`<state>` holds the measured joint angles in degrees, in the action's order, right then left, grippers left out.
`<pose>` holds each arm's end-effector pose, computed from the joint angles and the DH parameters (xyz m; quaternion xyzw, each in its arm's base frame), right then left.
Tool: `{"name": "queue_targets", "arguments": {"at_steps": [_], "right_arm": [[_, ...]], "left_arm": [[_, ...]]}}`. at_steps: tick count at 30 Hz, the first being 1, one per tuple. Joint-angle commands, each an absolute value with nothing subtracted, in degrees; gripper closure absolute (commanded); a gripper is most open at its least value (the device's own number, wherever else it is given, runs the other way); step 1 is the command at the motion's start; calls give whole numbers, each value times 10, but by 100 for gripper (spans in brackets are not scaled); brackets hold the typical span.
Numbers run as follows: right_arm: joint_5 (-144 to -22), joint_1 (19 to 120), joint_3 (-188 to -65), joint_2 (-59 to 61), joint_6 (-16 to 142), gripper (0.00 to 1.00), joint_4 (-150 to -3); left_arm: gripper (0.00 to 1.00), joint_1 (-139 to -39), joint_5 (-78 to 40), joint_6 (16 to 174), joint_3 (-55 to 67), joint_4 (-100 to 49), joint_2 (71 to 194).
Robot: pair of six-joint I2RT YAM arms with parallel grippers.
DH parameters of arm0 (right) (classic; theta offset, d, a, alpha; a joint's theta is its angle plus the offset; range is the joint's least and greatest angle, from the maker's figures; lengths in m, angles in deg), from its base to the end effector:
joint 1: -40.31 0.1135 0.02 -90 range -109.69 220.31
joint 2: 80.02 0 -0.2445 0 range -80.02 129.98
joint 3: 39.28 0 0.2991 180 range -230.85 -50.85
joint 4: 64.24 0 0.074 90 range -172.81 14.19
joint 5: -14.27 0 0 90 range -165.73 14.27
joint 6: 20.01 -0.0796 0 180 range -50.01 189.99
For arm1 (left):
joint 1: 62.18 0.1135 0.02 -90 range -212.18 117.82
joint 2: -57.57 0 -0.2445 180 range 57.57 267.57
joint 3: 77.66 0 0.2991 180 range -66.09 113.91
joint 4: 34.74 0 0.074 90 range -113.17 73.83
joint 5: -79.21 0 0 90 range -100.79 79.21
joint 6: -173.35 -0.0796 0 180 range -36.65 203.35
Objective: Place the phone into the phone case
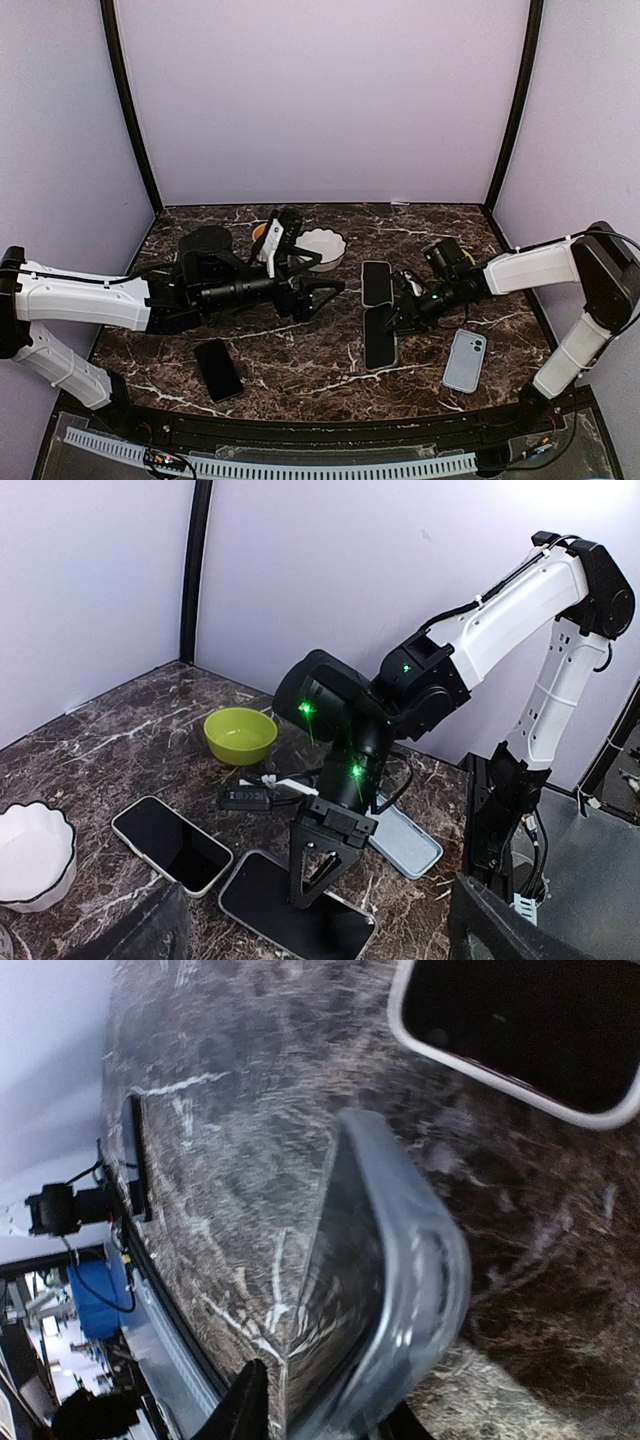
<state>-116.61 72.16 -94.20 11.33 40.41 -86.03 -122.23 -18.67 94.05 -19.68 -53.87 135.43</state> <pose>0.2588 0.2221 0.0662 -0.1134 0.8992 0.4198 0.0490 0.1916 -0.3544 0.2488 0.3403 0.6251 -0.4456 0.5431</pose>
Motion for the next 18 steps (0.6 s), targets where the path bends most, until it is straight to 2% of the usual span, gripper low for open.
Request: {"name": "queue_targets", "arguments": {"at_steps": [1, 18], "right_arm": [[-1098, 720, -950, 138, 424, 65, -903], [-935, 725, -948, 121, 401, 64, -961]], "left_arm": [[8, -1221, -188, 934, -200, -539, 1347], [8, -1220, -184, 928, -202, -539, 1345]]}}
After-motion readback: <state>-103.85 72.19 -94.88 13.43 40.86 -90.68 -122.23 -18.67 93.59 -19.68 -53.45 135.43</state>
